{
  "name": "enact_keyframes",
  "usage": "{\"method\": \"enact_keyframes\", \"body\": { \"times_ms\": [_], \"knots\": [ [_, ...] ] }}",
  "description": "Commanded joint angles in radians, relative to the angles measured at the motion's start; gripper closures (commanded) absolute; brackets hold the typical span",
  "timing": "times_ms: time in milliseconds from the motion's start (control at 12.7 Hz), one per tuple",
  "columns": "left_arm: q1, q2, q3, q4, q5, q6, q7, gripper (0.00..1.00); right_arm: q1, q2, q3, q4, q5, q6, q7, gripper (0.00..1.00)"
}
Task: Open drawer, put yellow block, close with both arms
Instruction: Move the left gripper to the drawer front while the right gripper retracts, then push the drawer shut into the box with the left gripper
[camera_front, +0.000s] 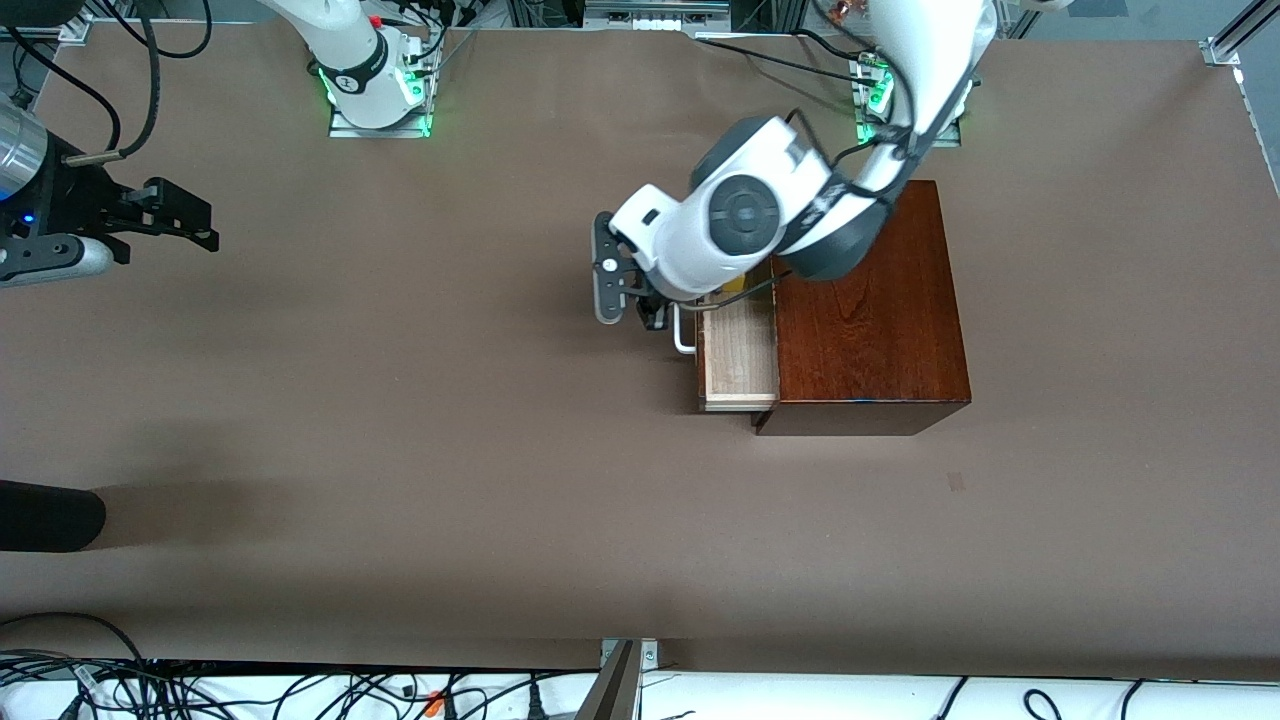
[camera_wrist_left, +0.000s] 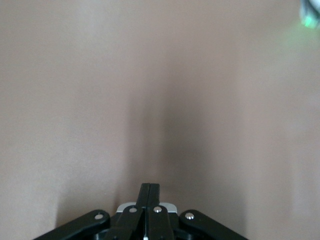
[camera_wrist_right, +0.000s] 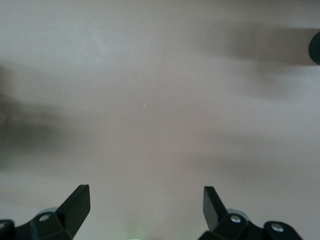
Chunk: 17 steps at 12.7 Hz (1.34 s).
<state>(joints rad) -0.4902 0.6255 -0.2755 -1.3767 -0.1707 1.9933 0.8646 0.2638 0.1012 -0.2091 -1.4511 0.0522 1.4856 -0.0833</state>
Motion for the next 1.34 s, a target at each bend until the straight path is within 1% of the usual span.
{"method": "enact_keyframes", "body": {
  "times_ms": [0,158,315,551,709,788,945,1103,1260],
  "knots": [
    [-0.036,0.039,0.010,0.035,0.120,-0.007,0.070,1.00,0.000,-0.017,0.007,-0.002,-0.038,-0.004,0.004,0.00],
    [-0.060,0.071,0.010,0.028,0.167,-0.013,0.067,1.00,-0.003,-0.015,0.007,0.005,-0.040,0.001,0.004,0.00],
    [-0.065,0.072,0.015,0.013,0.218,-0.021,0.068,1.00,0.000,-0.008,0.008,0.003,-0.031,-0.004,0.014,0.00],
    [-0.062,0.076,0.022,0.001,0.247,-0.060,0.085,1.00,0.009,-0.002,0.017,0.005,-0.025,0.045,0.016,0.00],
    [-0.050,0.072,0.024,0.004,0.296,-0.114,0.089,1.00,0.008,0.000,0.014,0.005,-0.011,0.082,0.017,0.00],
    [-0.038,0.071,0.024,0.005,0.304,-0.140,0.094,1.00,0.006,0.000,0.011,0.005,0.012,0.084,0.017,0.00],
    [-0.024,0.068,0.024,0.005,0.315,-0.175,0.134,1.00,-0.003,0.000,0.005,-0.002,0.020,0.064,0.016,0.00],
    [-0.008,0.063,0.024,0.013,0.333,-0.238,0.139,1.00,-0.003,0.000,-0.004,-0.002,0.020,0.051,0.016,0.00],
    [0.015,0.060,0.024,0.013,0.339,-0.257,0.140,1.00,-0.003,0.000,-0.007,-0.002,0.018,0.041,0.013,0.00]
  ]
}}
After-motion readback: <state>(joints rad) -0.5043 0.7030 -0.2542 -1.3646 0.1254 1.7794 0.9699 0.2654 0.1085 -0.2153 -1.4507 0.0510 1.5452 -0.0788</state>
